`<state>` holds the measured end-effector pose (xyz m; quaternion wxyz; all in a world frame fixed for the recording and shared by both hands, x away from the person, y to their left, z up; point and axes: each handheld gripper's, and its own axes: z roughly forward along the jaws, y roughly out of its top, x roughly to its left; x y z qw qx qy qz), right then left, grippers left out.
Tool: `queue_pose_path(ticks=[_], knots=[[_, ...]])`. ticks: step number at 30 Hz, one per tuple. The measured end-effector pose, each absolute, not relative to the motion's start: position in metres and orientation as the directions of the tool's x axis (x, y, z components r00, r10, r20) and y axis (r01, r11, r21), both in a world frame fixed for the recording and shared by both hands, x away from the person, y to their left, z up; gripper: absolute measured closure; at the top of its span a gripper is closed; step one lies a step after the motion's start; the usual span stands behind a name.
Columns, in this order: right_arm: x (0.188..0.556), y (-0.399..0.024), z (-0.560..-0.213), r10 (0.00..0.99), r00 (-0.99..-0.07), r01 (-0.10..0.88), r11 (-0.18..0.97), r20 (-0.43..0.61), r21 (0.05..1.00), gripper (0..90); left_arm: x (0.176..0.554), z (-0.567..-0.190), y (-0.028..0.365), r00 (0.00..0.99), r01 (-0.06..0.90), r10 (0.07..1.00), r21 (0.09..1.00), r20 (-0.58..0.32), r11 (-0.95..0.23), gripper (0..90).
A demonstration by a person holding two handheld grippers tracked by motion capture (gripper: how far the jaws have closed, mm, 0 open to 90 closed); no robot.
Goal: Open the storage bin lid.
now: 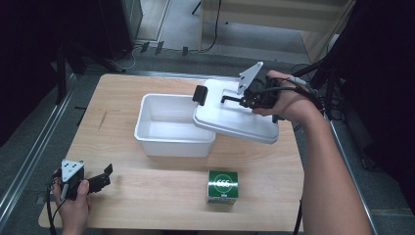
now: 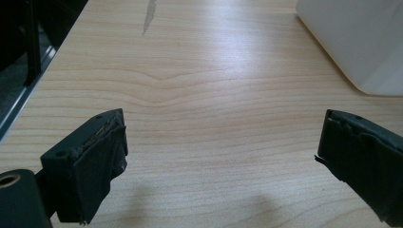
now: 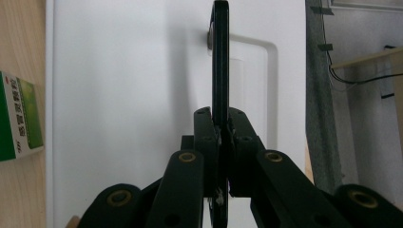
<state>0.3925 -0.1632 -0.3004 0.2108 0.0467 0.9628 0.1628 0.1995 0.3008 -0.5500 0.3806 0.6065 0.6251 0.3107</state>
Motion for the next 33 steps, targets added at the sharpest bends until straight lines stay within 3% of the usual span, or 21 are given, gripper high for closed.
queue_pose_path(ticks=[33], knots=[[0.382,-0.248,-0.340,0.270,-0.888,0.151,0.936,-0.372,0.317,85.3,0.199,-0.550,0.299,0.016,0.522,0.996,0.851,-0.086,0.065,4.1]])
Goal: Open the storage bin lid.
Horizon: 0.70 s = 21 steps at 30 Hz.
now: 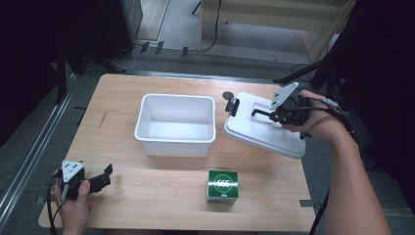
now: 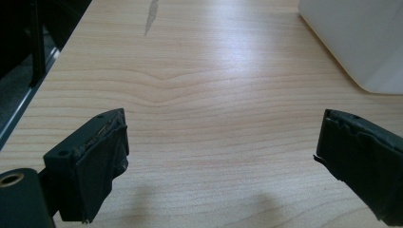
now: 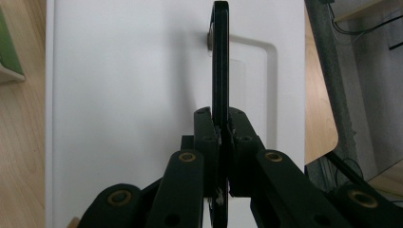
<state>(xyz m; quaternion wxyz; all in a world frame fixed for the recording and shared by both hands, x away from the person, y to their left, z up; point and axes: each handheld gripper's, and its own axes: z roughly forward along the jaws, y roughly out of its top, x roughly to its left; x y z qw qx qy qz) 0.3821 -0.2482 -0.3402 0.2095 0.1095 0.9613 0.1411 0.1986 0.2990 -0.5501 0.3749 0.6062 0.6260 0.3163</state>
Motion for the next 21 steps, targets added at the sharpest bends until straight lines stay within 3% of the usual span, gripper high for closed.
queue_pose_path(ticks=[21], knots=[[0.388,-0.259,-0.417,0.324,-0.872,0.208,0.924,-0.366,0.322,85.3,0.199,-0.550,0.299,0.007,0.519,0.997,0.852,-0.081,0.066,4.1]])
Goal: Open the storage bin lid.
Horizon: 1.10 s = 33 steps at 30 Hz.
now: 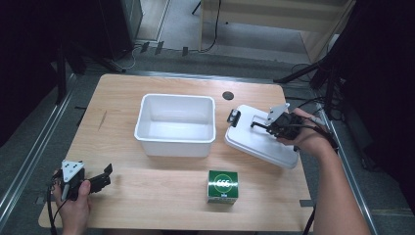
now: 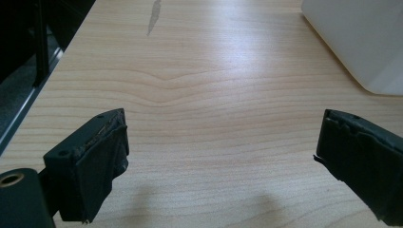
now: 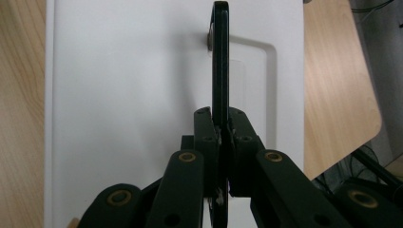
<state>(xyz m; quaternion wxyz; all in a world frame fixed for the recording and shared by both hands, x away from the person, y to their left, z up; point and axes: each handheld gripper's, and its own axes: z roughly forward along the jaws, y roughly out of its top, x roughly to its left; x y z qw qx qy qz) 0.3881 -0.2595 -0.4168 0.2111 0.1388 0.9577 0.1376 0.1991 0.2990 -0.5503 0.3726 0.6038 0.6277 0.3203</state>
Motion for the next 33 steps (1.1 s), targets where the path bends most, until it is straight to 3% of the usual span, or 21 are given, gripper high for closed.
queue_pose_path(ticks=[11,18,22,23,25,26,28,30,31,33], knots=[[0.390,-0.262,-0.462,0.365,-0.854,0.253,0.914,-0.372,0.316,85.3,0.199,-0.550,0.299,0.004,0.522,0.997,0.850,-0.080,0.066,4.1],[0.389,-0.260,-0.472,0.376,-0.840,0.262,0.912,-0.390,0.316,85.2,0.200,-0.550,0.299,0.002,0.522,0.997,0.850,-0.080,0.068,4.1],[0.387,-0.259,-0.474,0.402,-0.830,0.276,0.898,-0.386,0.343,80.5,0.200,-0.551,0.299,0.001,0.522,0.997,0.850,-0.081,0.069,4.1],[0.385,-0.259,-0.476,0.420,-0.826,0.289,0.888,-0.377,0.357,65.6,0.200,-0.551,0.299,0.000,0.523,0.997,0.849,-0.079,0.068,4.1],[0.382,-0.259,-0.476,0.437,-0.821,0.304,0.879,-0.367,0.368,54.7,0.200,-0.550,0.299,0.002,0.528,0.997,0.847,-0.076,0.064,4.1],[0.382,-0.259,-0.476,0.437,-0.821,0.304,0.879,-0.367,0.368,54.7,0.200,-0.550,0.299,0.003,0.530,0.997,0.846,-0.075,0.062,4.1],[0.374,-0.261,-0.471,0.465,-0.808,0.320,0.862,-0.362,0.394,43.4,0.200,-0.550,0.299,-0.001,0.527,0.997,0.847,-0.079,0.068,4.1],[0.371,-0.262,-0.469,0.469,-0.805,0.319,0.859,-0.365,0.400,39.5,0.200,-0.550,0.299,0.000,0.527,0.997,0.847,-0.082,0.070,4.1],[0.364,-0.263,-0.463,0.485,-0.798,0.334,0.849,-0.357,0.409,28.8,0.200,-0.550,0.299,0.000,0.528,0.997,0.846,-0.083,0.071,4.1],[0.362,-0.263,-0.461,0.489,-0.795,0.336,0.848,-0.359,0.411,24.7,0.200,-0.550,0.299,0.001,0.527,0.997,0.847,-0.083,0.070,4.1]])
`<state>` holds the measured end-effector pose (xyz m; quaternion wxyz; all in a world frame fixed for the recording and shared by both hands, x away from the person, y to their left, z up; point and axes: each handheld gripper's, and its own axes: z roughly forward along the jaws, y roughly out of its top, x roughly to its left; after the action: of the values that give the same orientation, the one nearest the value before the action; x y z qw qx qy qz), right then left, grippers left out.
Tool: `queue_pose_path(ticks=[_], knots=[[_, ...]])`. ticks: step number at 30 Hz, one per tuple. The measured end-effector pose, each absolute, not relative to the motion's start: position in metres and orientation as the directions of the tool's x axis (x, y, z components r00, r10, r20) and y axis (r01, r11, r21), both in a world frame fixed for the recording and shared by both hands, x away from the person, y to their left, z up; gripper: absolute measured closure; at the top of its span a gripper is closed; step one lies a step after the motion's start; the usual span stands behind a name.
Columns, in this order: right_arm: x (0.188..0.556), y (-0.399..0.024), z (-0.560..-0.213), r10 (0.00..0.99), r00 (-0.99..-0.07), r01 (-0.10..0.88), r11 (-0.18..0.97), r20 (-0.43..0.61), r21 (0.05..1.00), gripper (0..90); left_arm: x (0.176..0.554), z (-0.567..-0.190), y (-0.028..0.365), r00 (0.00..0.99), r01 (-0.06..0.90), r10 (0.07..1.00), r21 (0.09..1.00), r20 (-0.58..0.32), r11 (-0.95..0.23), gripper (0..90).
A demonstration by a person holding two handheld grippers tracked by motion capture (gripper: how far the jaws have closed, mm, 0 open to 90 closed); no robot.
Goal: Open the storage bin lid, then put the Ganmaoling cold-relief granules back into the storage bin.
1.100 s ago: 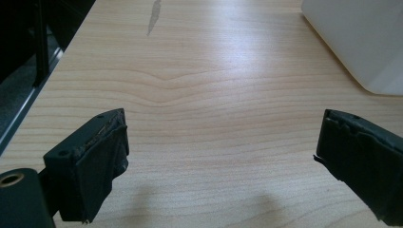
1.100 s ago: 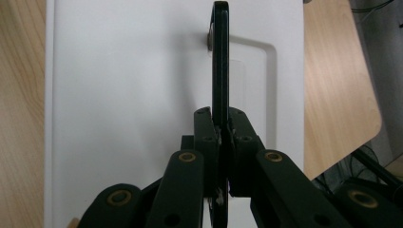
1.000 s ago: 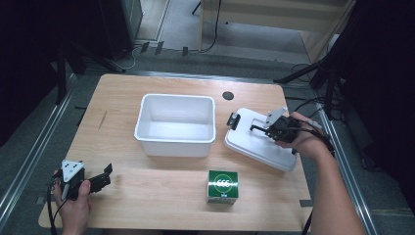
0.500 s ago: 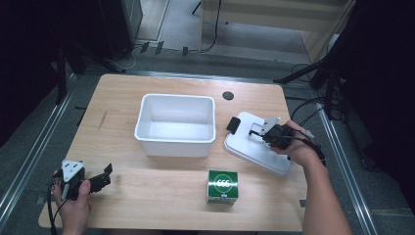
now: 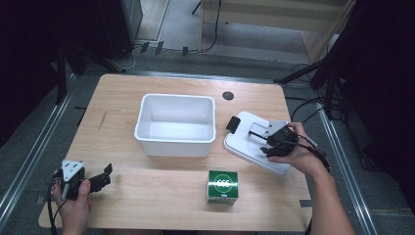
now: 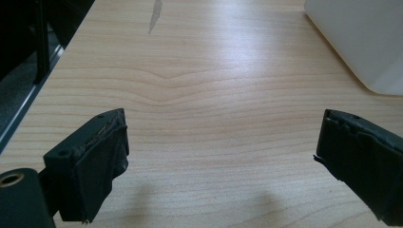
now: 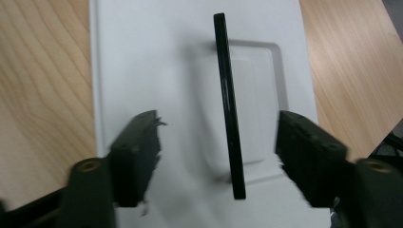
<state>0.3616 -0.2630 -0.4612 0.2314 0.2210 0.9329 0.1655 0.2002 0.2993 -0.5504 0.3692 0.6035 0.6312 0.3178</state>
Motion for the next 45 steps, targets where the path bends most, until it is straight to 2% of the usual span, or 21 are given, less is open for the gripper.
queue_pose_path(ticks=[2,5,6,7,21,32,45], knots=[[0.355,-0.263,-0.456,0.488,-0.798,0.336,0.847,-0.352,0.412,15.2,0.200,-0.550,0.299,0.001,0.528,0.997,0.846,-0.083,0.070,4.1],[0.345,-0.262,-0.448,0.490,-0.802,0.338,0.844,-0.342,0.416,6.9,0.200,-0.550,0.299,0.003,0.528,0.997,0.847,-0.082,0.068,4.1],[0.340,-0.261,-0.444,0.486,-0.811,0.337,0.843,-0.326,0.420,0.8,0.200,-0.550,0.299,0.002,0.527,0.997,0.847,-0.083,0.069,4.1],[0.337,-0.260,-0.443,0.474,-0.822,0.330,0.848,-0.315,0.414,0.0,0.200,-0.550,0.299,0.002,0.528,0.997,0.846,-0.083,0.069,4.1],[0.294,-0.241,-0.430,0.388,-0.878,0.259,0.878,-0.280,0.403,0.0,0.200,-0.550,0.299,0.005,0.528,0.996,0.846,-0.087,0.071,4.1],[0.272,-0.225,-0.437,0.322,-0.914,0.212,0.898,-0.248,0.386,0.0,0.200,-0.550,0.299,0.006,0.532,0.997,0.845,-0.075,0.061,4.1],[0.256,-0.182,-0.452,0.201,-0.961,0.117,0.917,-0.188,0.381,0.0,0.200,-0.550,0.299,0.005,0.529,0.996,0.845,-0.088,0.072,4.1]])
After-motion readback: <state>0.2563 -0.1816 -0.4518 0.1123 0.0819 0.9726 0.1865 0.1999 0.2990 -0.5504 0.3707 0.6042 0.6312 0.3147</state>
